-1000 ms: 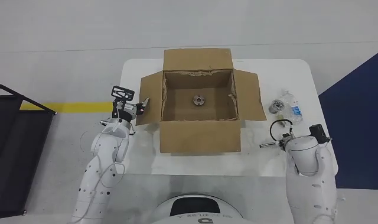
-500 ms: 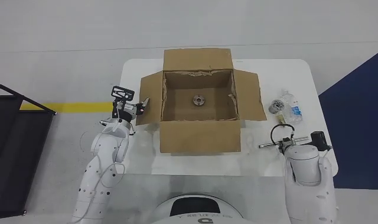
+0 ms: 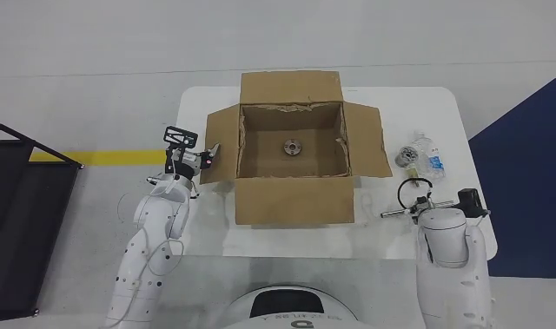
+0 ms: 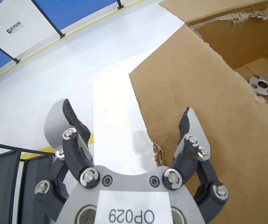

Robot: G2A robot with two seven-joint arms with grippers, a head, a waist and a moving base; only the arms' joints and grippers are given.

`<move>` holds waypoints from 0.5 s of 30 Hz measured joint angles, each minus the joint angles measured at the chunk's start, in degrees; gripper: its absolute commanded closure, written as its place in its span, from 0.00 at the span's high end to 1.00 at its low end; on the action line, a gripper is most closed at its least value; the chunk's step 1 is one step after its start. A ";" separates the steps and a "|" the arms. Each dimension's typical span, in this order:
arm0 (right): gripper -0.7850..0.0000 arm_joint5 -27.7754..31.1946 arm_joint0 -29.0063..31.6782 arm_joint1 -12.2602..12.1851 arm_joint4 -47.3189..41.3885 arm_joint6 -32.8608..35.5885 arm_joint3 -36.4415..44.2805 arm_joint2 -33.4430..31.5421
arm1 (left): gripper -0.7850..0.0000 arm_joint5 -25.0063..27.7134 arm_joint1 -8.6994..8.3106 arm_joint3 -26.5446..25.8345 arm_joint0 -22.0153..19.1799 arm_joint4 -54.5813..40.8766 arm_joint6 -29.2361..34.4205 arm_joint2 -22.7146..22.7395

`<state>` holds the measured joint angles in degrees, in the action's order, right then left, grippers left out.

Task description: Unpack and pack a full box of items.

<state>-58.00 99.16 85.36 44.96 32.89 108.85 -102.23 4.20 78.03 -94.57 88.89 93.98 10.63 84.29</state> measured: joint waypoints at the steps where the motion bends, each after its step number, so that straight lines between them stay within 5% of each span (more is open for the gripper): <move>1: 0.34 0.00 -0.48 0.08 0.78 0.15 -0.59 0.04 | 1.00 0.00 0.00 0.00 0.00 0.00 0.00 0.00; 9: 0.31 0.00 -4.73 0.90 8.96 5.53 -5.70 0.10 | 1.00 0.00 0.00 0.00 0.00 0.00 0.00 0.00; 11: 0.25 0.00 -5.31 1.06 10.99 7.16 -6.47 0.04 | 1.00 0.00 0.00 0.00 0.00 0.00 0.00 0.00; 14: 0.00 0.00 -6.45 1.34 14.76 10.19 -7.85 -0.15 | 1.00 0.00 0.00 0.00 0.00 0.00 0.00 0.00; 15: 0.00 0.00 -6.86 1.45 16.19 11.56 -8.18 -0.19 | 1.00 0.00 0.00 0.00 0.00 0.00 0.00 0.00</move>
<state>-58.00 92.30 86.81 61.15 44.45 100.68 -102.43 4.20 78.03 -94.57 88.89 93.98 10.63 84.29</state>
